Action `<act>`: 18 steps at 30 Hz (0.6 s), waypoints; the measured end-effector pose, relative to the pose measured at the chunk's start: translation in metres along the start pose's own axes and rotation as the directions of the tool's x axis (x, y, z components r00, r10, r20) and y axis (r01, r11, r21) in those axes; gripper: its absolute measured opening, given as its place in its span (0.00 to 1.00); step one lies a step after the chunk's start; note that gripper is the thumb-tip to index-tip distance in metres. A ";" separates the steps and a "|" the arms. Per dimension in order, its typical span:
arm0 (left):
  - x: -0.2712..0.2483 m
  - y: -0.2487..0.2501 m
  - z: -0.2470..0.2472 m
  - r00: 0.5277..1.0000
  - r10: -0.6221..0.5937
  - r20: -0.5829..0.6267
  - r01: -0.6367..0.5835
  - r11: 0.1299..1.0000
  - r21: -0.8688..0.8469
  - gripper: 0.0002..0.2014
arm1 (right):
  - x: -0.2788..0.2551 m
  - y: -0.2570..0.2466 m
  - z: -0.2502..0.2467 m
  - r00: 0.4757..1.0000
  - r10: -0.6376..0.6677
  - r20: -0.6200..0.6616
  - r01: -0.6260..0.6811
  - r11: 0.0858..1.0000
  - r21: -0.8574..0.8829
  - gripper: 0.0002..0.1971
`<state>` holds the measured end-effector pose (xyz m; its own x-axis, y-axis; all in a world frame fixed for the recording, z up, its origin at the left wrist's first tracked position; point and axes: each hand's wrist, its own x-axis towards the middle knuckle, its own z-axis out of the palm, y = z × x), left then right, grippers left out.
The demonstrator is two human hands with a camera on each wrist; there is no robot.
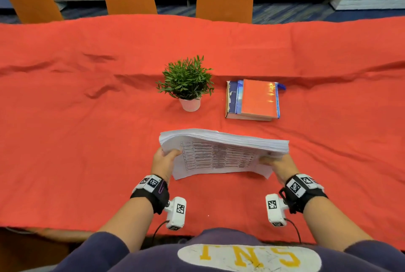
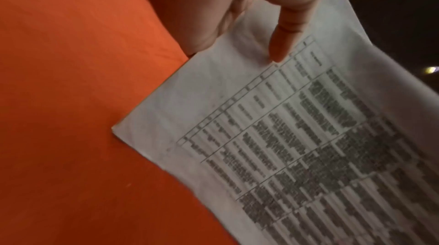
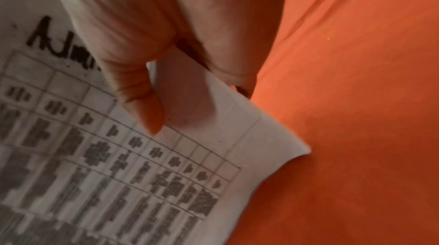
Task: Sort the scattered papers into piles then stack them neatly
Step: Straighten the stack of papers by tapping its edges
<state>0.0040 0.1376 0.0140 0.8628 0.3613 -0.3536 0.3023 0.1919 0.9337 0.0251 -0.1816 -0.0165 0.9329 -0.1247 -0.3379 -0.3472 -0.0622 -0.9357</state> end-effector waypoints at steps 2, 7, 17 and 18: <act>-0.003 -0.008 -0.001 1.000 -0.016 0.007 0.015 1.000 0.024 0.13 | -0.003 0.006 0.000 0.999 0.006 0.043 -0.005 1.000 -0.021 0.22; -0.002 -0.010 -0.006 1.000 0.001 0.026 -0.002 0.999 0.053 0.12 | -0.003 0.003 -0.005 0.995 -0.002 0.097 0.008 0.998 -0.055 0.20; -0.002 -0.006 0.000 1.000 0.003 0.005 -0.003 0.999 0.046 0.10 | 0.004 0.002 -0.008 0.997 -0.041 0.067 0.043 0.999 -0.031 0.24; -0.002 -0.008 0.000 1.000 -0.004 -0.005 0.004 0.999 0.051 0.10 | 0.004 0.005 -0.005 0.997 -0.037 0.064 0.038 0.999 -0.026 0.23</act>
<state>-0.0002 0.1358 0.0071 0.8595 0.3654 -0.3575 0.3260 0.1467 0.9339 0.0266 -0.1878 -0.0221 0.9492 -0.0585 -0.3092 -0.3135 -0.0924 -0.9451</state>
